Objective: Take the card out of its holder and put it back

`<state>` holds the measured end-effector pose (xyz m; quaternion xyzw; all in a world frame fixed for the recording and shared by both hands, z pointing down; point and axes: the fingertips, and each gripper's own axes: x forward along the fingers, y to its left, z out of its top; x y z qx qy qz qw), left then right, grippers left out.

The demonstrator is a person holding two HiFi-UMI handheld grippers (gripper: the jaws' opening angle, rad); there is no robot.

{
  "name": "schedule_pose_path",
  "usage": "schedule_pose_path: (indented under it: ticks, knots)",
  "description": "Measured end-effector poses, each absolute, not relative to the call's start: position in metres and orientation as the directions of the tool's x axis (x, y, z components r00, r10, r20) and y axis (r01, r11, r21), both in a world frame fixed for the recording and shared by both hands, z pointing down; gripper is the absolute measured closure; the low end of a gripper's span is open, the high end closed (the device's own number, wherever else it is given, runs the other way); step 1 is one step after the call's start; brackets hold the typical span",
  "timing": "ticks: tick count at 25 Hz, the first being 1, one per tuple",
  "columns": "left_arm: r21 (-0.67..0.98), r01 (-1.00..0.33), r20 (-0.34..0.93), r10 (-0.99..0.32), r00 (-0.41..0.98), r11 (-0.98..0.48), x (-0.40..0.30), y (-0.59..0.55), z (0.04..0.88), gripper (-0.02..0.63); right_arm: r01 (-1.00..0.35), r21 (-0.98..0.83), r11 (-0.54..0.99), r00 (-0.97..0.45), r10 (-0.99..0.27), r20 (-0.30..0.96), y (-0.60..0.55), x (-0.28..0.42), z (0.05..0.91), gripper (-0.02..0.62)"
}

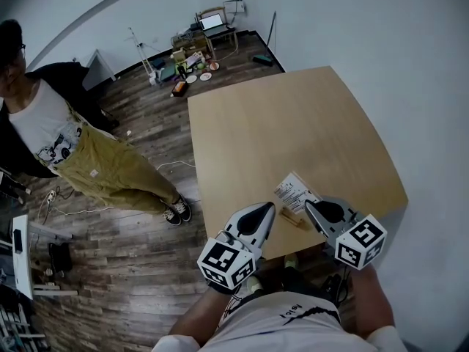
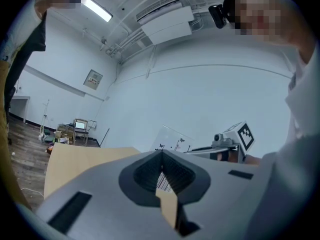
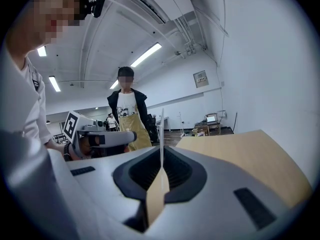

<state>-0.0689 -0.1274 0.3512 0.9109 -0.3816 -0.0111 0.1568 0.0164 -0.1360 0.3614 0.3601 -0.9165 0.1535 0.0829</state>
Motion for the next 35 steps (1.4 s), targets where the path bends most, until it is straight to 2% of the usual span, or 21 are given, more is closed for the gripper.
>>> schedule_pose_path:
  ticks: [16, 35]
  knots:
    - [0.292, -0.711, 0.111, -0.715, 0.690, -0.640, -0.067, -0.142, 0.384, 0.594, -0.661, -0.215, 0.719, -0.742, -0.583, 0.331, -0.145, 0.034, 0.436, 0.569]
    - [0.298, -0.761, 0.188, -0.747, 0.638, -0.576, -0.049, -0.170, 0.468, 0.594, -0.615, -0.262, 0.744, -0.770, -0.492, 0.407, -0.150, 0.050, 0.586, 0.569]
